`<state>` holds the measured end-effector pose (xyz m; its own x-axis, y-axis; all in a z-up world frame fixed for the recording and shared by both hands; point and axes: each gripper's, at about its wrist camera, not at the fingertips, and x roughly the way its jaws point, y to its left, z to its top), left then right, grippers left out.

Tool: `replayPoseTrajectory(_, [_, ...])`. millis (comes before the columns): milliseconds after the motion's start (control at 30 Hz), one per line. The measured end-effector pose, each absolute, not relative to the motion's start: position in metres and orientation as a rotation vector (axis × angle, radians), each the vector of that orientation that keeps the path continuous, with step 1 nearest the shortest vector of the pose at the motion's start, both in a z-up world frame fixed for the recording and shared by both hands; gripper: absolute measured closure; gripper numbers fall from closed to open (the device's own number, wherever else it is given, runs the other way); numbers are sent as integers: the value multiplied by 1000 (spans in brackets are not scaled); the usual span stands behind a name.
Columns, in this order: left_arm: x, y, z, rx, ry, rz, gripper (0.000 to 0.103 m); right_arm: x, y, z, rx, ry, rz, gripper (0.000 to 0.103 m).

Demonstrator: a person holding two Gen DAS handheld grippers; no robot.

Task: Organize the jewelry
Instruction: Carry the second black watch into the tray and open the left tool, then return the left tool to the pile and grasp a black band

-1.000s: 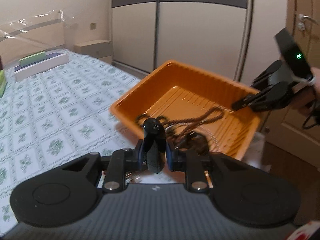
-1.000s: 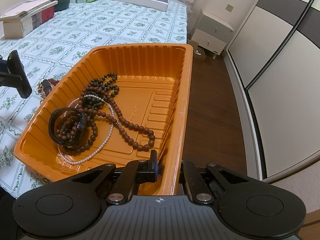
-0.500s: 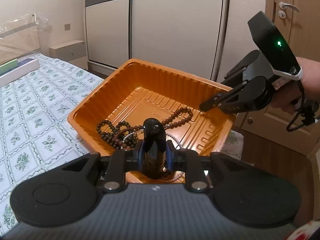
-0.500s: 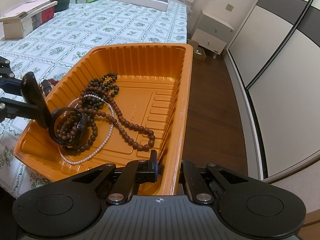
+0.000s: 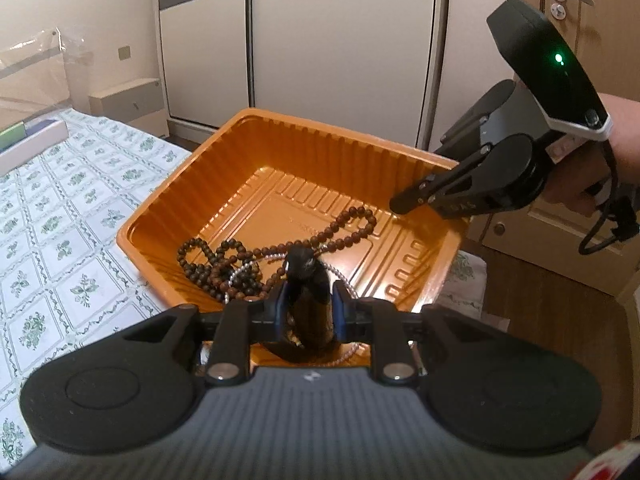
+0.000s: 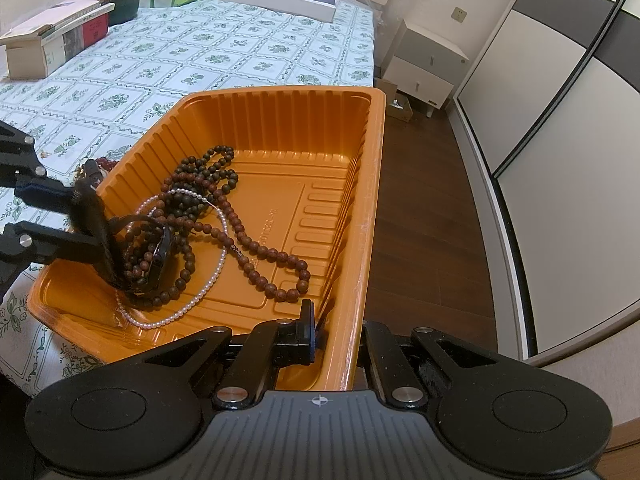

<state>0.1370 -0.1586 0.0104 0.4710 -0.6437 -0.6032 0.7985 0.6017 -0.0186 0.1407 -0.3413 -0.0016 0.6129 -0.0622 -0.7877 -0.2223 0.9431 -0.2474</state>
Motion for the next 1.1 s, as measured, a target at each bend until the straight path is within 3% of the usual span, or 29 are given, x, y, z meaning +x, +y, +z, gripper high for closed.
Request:
replayPoseTrajectory(467, [146,-102,21,232,590,-771,74,140,-341,-2,-338,912,94,98])
replayPoseTrajectory(800, [161,-29,-14,261,672,-548,74,140,-340,-1,-338,913,94,98])
replayPoseTrajectory(1100, [171,-46,-32,327,651,-541,74,140,-341,-1,-339,914,94,98])
